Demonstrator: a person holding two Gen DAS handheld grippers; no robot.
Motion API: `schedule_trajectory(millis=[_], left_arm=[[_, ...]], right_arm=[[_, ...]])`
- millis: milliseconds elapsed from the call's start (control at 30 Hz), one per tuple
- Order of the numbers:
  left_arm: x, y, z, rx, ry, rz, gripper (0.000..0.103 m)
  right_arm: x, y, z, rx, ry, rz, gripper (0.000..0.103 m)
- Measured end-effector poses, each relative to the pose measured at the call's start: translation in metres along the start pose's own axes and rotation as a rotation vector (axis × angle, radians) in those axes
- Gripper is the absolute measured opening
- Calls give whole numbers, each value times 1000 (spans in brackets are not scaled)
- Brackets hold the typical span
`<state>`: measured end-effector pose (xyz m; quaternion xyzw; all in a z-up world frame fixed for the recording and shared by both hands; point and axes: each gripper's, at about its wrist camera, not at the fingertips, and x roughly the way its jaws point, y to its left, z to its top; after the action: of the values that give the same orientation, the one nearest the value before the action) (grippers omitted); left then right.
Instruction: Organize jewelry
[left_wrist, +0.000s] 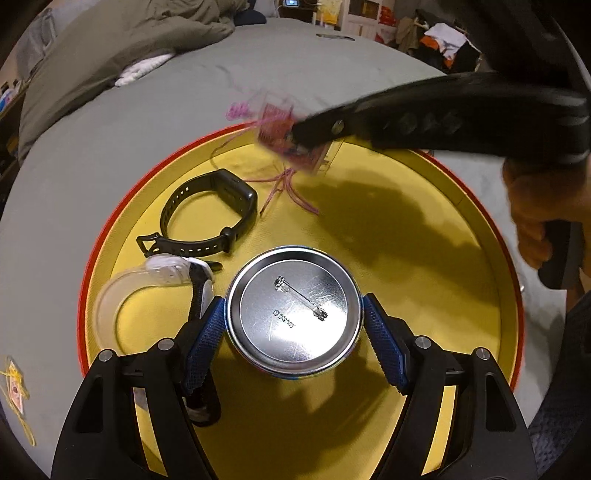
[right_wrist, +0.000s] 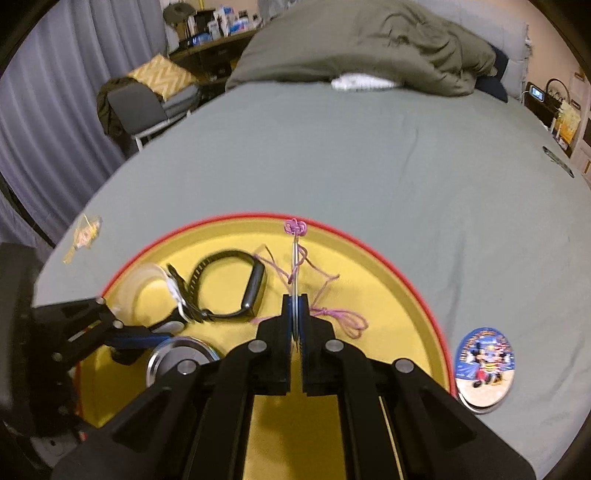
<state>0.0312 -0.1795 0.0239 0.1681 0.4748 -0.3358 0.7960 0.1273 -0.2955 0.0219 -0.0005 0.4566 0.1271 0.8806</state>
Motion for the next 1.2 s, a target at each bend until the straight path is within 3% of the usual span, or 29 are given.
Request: schedule_trajectory(millis=[233, 600, 667, 700, 733, 1000, 1200], left_arm=[[7, -12, -1, 59, -7, 56, 72], [0, 2, 6, -6, -34, -6, 79], [0, 3, 5, -10, -35, 0, 82], [1, 6, 7, -9, -34, 3, 82], [1, 7, 7, -10, -33, 2, 83], [-2, 2, 8, 1, -46, 6, 84], [-10, -21, 14, 40, -76, -31, 85]], right_arm=[[15, -3, -2, 18, 32, 9, 4], [5, -13, -5, 51, 31, 8, 5], [1, -18, -7, 59, 30, 10, 18], [-1, -20, -7, 62, 27, 12, 50], [-4, -21, -7, 64, 19, 16, 72], [-30, -34, -5, 69, -44, 25, 73], [-49, -66, -5, 71, -55, -26, 73]])
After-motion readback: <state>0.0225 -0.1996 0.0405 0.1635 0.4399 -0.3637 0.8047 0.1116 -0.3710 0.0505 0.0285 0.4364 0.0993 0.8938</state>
